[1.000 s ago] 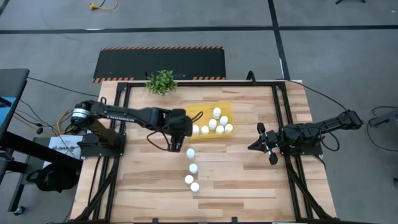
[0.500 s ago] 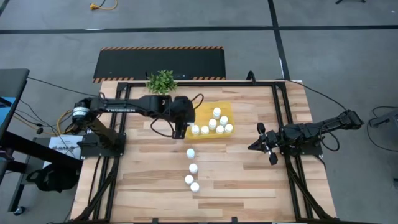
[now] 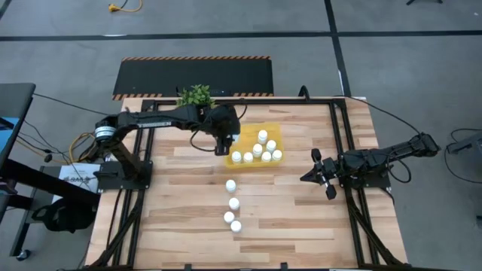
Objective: Pick and place pill bottles into a basket
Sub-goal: Put the white medicine bottle into the yellow bin
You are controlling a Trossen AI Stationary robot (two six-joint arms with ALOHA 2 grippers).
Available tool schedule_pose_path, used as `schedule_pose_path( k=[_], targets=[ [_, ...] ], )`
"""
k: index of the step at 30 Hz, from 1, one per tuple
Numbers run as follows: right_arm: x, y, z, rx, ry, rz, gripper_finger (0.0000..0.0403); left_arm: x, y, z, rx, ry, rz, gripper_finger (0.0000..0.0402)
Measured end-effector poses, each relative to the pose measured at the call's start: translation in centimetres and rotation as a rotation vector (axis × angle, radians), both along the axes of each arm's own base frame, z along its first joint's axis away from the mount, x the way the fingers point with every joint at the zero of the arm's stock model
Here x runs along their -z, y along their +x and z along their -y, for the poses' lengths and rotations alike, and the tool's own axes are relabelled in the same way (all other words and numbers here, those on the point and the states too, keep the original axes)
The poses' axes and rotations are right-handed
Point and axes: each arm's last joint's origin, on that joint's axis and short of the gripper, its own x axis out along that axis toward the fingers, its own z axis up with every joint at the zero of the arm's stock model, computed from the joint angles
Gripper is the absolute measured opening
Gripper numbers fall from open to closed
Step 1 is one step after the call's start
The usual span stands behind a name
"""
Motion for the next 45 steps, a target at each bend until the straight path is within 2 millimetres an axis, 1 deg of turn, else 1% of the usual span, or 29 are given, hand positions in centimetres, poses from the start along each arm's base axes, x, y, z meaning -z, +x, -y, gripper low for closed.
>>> schedule_pose_path(
  k=[3,8,14,17,20,23,31,38,45],
  targets=[
    [0.0,0.0,0.0,0.0,0.0,-0.001,0.0001,1.3,0.8,-0.8,-0.001,-0.019,-0.048,0.0165],
    [0.0,0.0,0.0,0.0,0.0,0.0,0.0001,2.7,2.1,-2.3,0.0,-0.019,-0.067,0.0164],
    [0.0,0.0,0.0,0.0,0.0,0.0,0.0001,4.4,2.6,-4.3,-0.026,-0.051,-0.089,0.0164],
    [0.0,0.0,0.0,0.001,0.0,0.0,0.0001,5.6,2.6,-5.2,-0.039,-0.077,-0.119,0.0164],
    [0.0,0.0,0.0,0.001,0.0,0.001,0.0001,6.4,2.6,-5.9,-0.051,-0.093,-0.131,0.0164],
    [0.0,0.0,0.0,0.0,0.0,0.0,0.0001,6.7,2.5,-6.3,-0.056,-0.107,-0.136,0.0164],
    [0.0,0.0,0.0,0.001,0.0,0.0,0.0001,6.6,2.2,-7.2,-0.069,-0.099,-0.121,0.0164],
    [0.0,0.0,0.0,0.0,0.0,0.0,0.0001,7.9,2.6,-7.0,-0.049,-0.118,-0.152,0.0164],
    [0.0,0.0,0.0,0.0,0.0,0.0,0.0001,7.8,2.8,-6.9,-0.041,-0.115,-0.142,0.0164]
  ],
)
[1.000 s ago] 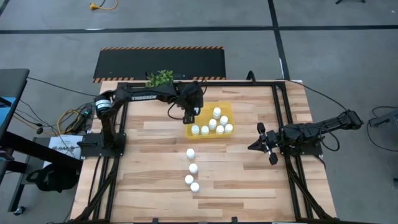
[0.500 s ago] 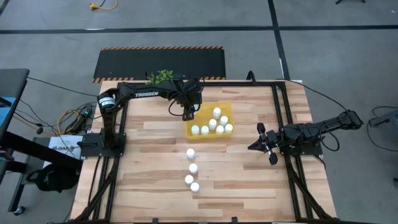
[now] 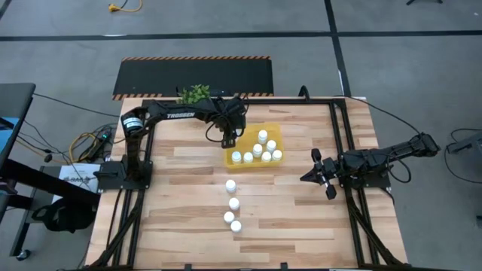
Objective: Pick and place pill bottles into a basket
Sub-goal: Put the white medicine bottle into the yellow bin
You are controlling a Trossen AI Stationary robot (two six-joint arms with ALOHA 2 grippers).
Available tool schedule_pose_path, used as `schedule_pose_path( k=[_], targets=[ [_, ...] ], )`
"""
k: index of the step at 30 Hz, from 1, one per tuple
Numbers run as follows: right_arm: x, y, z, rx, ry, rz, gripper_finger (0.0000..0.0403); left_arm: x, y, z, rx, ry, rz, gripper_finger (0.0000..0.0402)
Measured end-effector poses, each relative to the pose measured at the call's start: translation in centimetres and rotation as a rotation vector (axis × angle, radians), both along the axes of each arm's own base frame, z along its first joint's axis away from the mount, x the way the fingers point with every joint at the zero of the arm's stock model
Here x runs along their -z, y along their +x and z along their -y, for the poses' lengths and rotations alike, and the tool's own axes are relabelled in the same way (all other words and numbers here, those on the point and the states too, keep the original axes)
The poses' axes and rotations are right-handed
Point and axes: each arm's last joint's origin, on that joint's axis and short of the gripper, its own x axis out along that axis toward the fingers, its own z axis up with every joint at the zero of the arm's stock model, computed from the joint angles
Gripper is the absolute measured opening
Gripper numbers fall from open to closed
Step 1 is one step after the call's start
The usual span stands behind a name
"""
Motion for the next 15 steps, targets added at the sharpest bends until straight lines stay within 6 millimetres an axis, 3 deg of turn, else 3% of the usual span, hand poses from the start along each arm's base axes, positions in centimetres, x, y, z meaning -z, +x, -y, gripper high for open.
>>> schedule_pose_path(
  k=[15],
  targets=[
    [0.0,0.0,0.0,0.0,0.0,0.0,0.0001,1.4,0.7,0.2,0.009,-0.026,-0.014,0.0165]
  ],
)
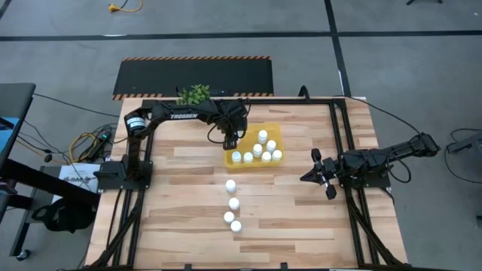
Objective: Pick and place pill bottles into a basket
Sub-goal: Put the white medicine bottle into the yellow bin
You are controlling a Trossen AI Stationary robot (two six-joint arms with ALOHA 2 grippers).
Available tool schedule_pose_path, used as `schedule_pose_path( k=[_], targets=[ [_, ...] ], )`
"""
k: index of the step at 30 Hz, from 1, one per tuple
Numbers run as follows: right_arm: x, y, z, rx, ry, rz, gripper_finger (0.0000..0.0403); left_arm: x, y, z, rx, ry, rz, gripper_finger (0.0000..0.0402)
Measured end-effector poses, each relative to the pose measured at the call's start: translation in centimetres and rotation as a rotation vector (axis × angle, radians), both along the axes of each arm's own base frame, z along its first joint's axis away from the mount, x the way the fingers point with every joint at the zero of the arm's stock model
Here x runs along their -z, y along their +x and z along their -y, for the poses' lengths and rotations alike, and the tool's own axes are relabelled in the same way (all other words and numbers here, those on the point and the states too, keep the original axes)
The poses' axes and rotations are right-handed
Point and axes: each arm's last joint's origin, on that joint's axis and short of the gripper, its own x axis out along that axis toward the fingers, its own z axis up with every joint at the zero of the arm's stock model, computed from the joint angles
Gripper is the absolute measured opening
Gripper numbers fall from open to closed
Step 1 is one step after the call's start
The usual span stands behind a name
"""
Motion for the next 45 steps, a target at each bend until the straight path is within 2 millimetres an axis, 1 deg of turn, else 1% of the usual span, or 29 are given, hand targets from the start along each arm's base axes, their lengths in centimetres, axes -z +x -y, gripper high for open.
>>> schedule_pose_path(
  k=[25,28,33,37,45],
  targets=[
    [0.0,0.0,0.0,0.0,0.0,0.0,0.0001,0.12,-0.03,0.02,0.012,0.0,-0.007,0.0167],
    [0.0,0.0,0.0,0.0,0.0,0.0,0.0001,0.21,-0.06,0.03,0.013,-0.001,-0.013,0.0179],
    [0.0,0.0,0.0,0.0,0.0,0.0,0.0001,0.74,-0.28,0.18,0.019,-0.022,-0.046,0.0215],
    [0.0,0.0,0.0,0.0,0.0,0.0,0.0001,0.6,-0.23,0.16,0.02,-0.02,-0.037,0.0238],
    [0.0,0.0,0.0,0.0,0.0,0.0,0.0001,0.55,-0.18,0.21,0.023,-0.017,-0.034,0.0252]
  ],
)
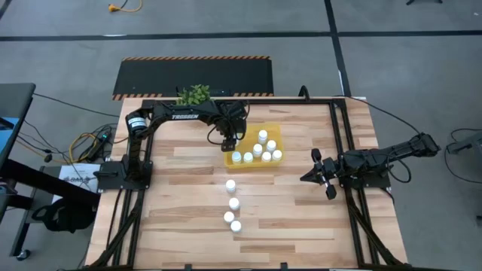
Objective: Pick and place pill bottles into a basket
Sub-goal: Put the white medicine bottle into the yellow bin
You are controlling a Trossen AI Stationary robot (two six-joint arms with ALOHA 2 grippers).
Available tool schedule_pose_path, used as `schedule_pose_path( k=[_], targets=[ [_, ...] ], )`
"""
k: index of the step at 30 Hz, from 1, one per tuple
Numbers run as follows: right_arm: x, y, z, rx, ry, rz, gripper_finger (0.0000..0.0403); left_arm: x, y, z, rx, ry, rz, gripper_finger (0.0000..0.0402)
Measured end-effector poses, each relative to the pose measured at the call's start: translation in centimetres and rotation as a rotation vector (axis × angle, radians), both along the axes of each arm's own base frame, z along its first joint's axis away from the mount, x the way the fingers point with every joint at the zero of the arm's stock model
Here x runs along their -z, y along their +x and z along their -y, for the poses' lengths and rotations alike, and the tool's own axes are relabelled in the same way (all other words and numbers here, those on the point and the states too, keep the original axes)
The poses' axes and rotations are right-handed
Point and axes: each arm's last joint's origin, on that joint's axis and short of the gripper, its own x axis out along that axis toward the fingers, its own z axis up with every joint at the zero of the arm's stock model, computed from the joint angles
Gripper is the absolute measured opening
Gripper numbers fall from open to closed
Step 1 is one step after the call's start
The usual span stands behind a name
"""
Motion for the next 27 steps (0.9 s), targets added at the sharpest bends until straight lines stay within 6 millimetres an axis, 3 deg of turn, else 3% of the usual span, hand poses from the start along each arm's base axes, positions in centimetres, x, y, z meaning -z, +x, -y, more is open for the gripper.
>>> schedule_pose_path(
  k=[27],
  targets=[
    [0.0,0.0,0.0,0.0,0.0,0.0,0.0001,-1.4,1.3,0.5,0.137,0.092,0.086,0.0252]
  ],
)
